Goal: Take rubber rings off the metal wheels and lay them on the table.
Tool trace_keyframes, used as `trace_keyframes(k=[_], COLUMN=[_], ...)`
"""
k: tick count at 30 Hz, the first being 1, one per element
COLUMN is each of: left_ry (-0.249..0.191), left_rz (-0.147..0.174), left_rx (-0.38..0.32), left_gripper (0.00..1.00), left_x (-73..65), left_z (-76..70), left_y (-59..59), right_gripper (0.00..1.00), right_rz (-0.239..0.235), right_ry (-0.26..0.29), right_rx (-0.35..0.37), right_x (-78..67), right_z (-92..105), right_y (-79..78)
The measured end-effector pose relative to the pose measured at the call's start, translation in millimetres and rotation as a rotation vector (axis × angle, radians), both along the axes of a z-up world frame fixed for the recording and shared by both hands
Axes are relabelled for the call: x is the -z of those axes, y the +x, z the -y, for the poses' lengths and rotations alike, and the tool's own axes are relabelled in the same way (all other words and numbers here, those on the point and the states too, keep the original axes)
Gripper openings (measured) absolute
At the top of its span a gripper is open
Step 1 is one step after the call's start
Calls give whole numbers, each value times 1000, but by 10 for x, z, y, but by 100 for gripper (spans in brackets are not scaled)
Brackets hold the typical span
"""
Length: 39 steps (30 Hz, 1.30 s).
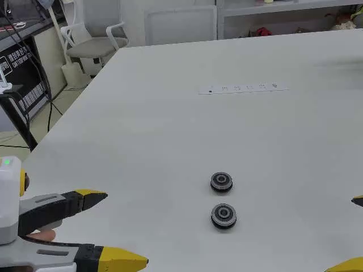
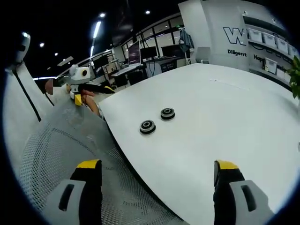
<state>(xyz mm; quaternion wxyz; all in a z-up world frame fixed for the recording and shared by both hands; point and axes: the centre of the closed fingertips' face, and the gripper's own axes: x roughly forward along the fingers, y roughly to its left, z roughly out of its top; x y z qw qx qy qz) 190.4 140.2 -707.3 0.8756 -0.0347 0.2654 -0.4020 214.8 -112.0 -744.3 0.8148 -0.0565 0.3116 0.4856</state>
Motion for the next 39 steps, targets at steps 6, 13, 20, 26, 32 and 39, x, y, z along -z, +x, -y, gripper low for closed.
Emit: trace_keyframes(k=[6, 13, 20, 26, 32, 39], left_ry=[4, 30, 39, 43, 54, 60], left_rz=[3, 8, 30, 35, 44, 48], left_rx=[-4, -6, -16, -13, -11, -6], left_gripper=[100, 100, 100, 100, 100, 100], left_x=[-10, 10, -26, -34, -59, -90], left_z=[-15, -65, -110, -122, -125, -124], left_y=[1, 8, 35, 43, 51, 48], right_gripper=[94, 95, 95, 93, 91, 90], right_rz=[-1, -11, -15, 5, 18, 28], right_ry=[6, 17, 13, -4, -6, 3], right_rx=[-12, -23, -34, -29, -31, -34], right_x=[-4, -22, -36, -92, -152, -204], right_z=[-5, 9, 15, 75, 107, 98], right_y=[-7, -26, -45, -1, 21, 31])
